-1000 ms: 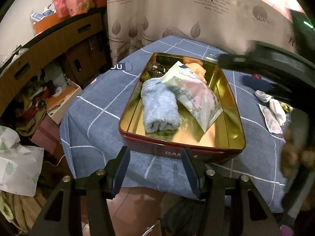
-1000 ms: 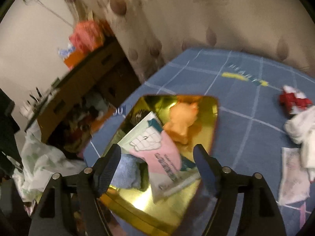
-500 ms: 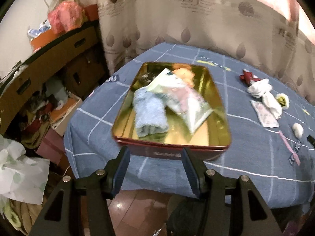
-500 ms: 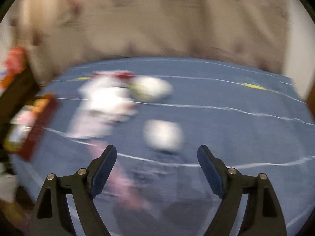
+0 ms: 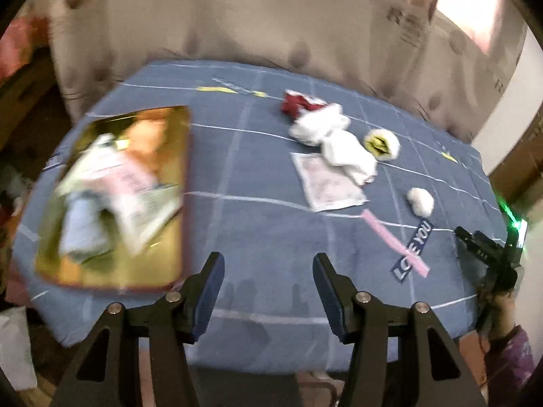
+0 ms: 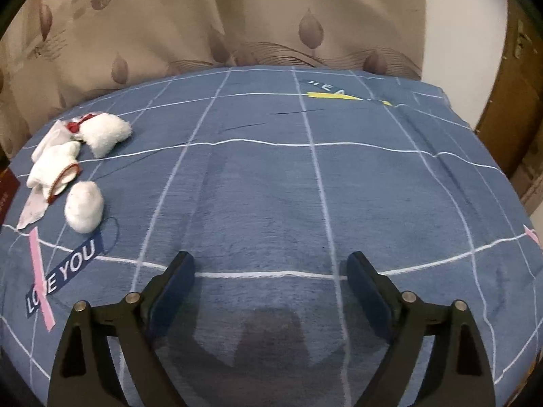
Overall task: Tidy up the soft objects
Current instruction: 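Grasp the white printed paper sheet with the left gripper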
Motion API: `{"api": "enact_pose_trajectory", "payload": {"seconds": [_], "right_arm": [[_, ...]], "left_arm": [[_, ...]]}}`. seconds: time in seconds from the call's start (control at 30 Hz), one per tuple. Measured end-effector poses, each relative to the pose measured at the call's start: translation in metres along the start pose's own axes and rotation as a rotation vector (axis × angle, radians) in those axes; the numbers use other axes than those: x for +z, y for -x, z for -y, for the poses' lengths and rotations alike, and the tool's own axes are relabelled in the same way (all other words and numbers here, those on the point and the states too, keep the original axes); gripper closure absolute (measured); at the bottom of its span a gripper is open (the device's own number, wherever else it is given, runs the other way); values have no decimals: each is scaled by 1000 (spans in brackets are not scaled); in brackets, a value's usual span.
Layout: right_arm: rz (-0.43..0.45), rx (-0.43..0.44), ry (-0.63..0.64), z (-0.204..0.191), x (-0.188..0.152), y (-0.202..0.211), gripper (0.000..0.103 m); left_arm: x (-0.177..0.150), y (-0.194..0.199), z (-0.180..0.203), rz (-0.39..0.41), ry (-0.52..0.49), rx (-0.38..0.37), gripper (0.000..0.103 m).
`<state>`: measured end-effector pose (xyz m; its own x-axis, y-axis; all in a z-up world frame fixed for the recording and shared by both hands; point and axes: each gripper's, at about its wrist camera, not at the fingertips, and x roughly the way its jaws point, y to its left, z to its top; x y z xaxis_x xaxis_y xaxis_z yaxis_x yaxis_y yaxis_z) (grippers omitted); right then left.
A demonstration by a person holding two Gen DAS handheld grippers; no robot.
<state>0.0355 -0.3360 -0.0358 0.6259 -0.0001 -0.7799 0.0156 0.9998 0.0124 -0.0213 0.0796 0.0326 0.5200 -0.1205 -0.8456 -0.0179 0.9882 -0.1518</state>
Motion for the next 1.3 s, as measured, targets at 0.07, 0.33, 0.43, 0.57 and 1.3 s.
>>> {"api": "enact_pose_trajectory", "payload": {"seconds": [0.07, 0.33, 0.43, 0.57, 1.3], "right_arm": [[1, 22, -3, -1, -3, 0, 12], [29, 127, -47, 7, -4, 2, 11], [30, 150, -42, 7, -3, 1, 11], [31, 170, -39, 7, -3, 1, 10], [42, 230, -27, 6, -3, 4, 8]], "left_arm": [[15, -20, 12, -23, -26, -63, 48], [74, -112, 14, -155, 54, -235, 48], [84, -135, 20, -208, 20, -232, 48], [93, -145, 28, -206, -17, -258, 46], [26, -58, 46, 10, -13, -210, 92]]}}
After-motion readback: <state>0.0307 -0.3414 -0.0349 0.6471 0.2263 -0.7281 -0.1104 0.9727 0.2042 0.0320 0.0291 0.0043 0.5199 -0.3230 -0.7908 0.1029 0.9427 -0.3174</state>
